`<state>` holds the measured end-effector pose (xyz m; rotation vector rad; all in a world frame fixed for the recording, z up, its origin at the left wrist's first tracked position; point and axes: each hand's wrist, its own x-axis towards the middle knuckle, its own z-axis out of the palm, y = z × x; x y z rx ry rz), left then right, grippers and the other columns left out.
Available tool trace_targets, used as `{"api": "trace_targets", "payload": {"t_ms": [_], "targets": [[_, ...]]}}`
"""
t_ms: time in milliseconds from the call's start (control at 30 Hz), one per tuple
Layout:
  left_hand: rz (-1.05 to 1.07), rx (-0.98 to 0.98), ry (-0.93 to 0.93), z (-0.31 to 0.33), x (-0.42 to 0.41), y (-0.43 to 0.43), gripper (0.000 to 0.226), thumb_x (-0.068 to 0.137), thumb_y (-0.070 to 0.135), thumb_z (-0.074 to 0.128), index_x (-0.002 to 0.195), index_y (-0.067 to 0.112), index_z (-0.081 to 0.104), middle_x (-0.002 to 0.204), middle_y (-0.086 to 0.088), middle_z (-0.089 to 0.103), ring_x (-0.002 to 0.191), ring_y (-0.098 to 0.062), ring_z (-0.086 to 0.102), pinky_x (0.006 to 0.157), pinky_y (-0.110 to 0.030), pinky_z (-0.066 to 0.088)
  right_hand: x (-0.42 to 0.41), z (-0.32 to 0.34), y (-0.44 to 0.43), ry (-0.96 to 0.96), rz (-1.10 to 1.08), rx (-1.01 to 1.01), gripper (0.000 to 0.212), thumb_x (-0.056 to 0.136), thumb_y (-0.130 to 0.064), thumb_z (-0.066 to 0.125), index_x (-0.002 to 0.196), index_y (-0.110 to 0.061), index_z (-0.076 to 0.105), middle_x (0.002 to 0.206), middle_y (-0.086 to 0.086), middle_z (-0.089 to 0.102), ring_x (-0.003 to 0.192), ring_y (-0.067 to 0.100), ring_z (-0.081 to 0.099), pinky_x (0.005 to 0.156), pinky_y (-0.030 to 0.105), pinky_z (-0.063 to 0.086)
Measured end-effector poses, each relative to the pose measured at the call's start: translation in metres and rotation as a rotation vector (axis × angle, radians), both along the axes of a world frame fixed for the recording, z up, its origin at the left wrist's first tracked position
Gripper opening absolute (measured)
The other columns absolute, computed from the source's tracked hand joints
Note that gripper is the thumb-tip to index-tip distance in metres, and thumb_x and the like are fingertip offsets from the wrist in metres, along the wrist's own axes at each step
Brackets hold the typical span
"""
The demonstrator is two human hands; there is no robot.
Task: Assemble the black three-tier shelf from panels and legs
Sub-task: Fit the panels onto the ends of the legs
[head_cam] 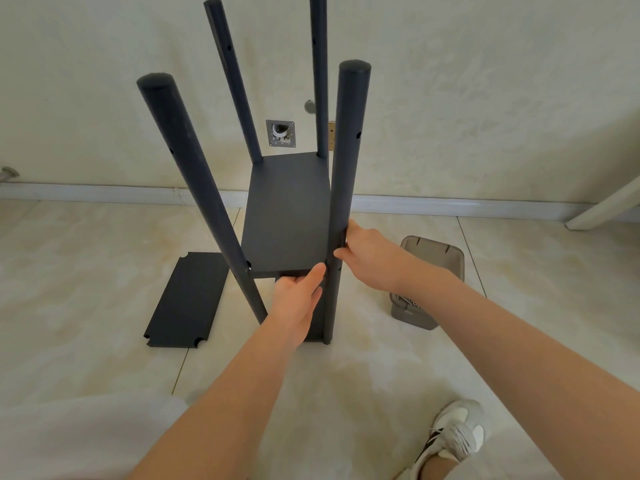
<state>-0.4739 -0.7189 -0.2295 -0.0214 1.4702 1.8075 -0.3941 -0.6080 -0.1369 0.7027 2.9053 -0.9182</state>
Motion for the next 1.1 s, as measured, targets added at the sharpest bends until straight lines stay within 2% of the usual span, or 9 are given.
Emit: {"api": "trace_targets", "payload": {"t_ms": [100,233,400,533,633,733,933,1000,1100], "targets": [[-0.075,-0.031,0.018,-0.001,-0.01,-0.006,0.028,0.098,0.015,0.065,0.125,0.016,0.061,0.122,0.003,0.069,0.115,-0.013,0.063,0.115,-0.04,0.038,0.0,0.0,-0.006,-0.004,0.011,0.024,0.026,0.106,-0.021,0.042,0.127,-0.007,0.043,0.095,0.005,0.056,0.063,0.006,0.049,0.048,0.011,0.033],[-0.163,-0.022,0.006,-0.003,-0.027,-0.021,0.027,0.098,0.016,0.065,0.125,0.016,0.064,0.119,0.002,0.074,0.117,-0.017,0.065,0.114,-0.043,0.041,-0.005,-0.004,-0.017,0.024,0.033,0.045,0.025,0.105,-0.022,0.044,0.124,-0.007,0.044,0.094,0.006,0.058,0.062,0.007,0.048,0.052,0.013,0.033],[-0.185,0.023,-0.005,-0.004,-0.037,-0.035,0.024,0.098,0.018,0.063,0.122,0.018,0.064,0.113,0.001,0.076,0.104,-0.014,0.073,0.108,-0.046,0.045,-0.016,-0.009,-0.022,0.02,0.068,0.067,0.032,0.104,-0.027,0.045,0.131,-0.01,0.041,0.101,0.007,0.064,0.069,0.014,0.056,0.067,0.024,0.049],[-0.189,0.047,-0.008,-0.004,-0.035,-0.036,0.023,0.1,0.022,0.06,0.123,0.023,0.063,0.113,0.005,0.076,0.104,-0.01,0.072,0.108,-0.043,0.043,-0.017,-0.008,-0.018,0.048,0.075,-0.01,0.041,0.102,-0.029,0.052,0.138,-0.014,0.043,0.104,0.006,0.066,0.069,0.008,0.055,0.061,0.015,0.039],[-0.19,0.039,-0.002,-0.005,-0.036,-0.037,0.022,0.1,0.021,0.06,0.122,0.02,0.064,0.113,0.003,0.076,0.105,-0.011,0.072,0.109,-0.044,0.042,-0.014,-0.003,-0.012,0.082,0.028,-0.114,0.037,0.096,-0.034,0.062,0.128,-0.016,0.053,0.104,0.003,0.065,0.08,0.012,0.061,0.062,0.013,0.039],[-0.188,0.033,0.019,-0.005,-0.034,-0.038,0.019,0.101,0.02,0.059,0.118,0.018,0.066,0.113,0.001,0.076,0.105,-0.013,0.072,0.106,-0.043,0.044,-0.007,0.001,-0.006,0.072,-0.017,-0.217,0.023,0.093,-0.038,0.065,0.107,-0.021,0.058,0.103,-0.001,0.063,0.096,0.017,0.063,0.074,0.021,0.045],[-0.138,0.043,0.03,-0.008,-0.035,-0.039,0.021,0.099,0.016,0.06,0.119,0.01,0.063,0.114,-0.007,0.075,0.106,-0.02,0.073,0.097,-0.039,0.052,0.019,-0.03,0.02,-0.002,-0.15,-0.251,0.023,0.098,-0.03,0.056,0.114,-0.015,0.064,0.111,0.005,0.068,0.105,0.021,0.063,0.093,0.033,0.05],[-0.135,0.035,0.041,-0.008,-0.034,-0.039,0.018,0.098,0.015,0.061,0.116,0.012,0.062,0.111,-0.004,0.076,0.104,-0.019,0.073,0.093,-0.036,0.054,0.037,-0.057,0.035,-0.091,-0.251,-0.248,0.024,0.1,-0.027,0.053,0.113,-0.011,0.064,0.106,0.006,0.069,0.099,0.023,0.063,0.092,0.034,0.05],[-0.149,0.035,0.068,-0.012,-0.032,-0.04,0.022,0.098,0.01,0.061,0.12,0.014,0.062,0.109,0.0,0.076,0.104,-0.014,0.073,0.085,-0.029,0.054,0.065,-0.101,0.057,-0.25,-0.363,-0.189,0.027,0.1,-0.023,0.051,0.097,-0.001,0.067,0.087,0.013,0.067,0.087,0.03,0.062,0.077,0.032,0.046]]}}
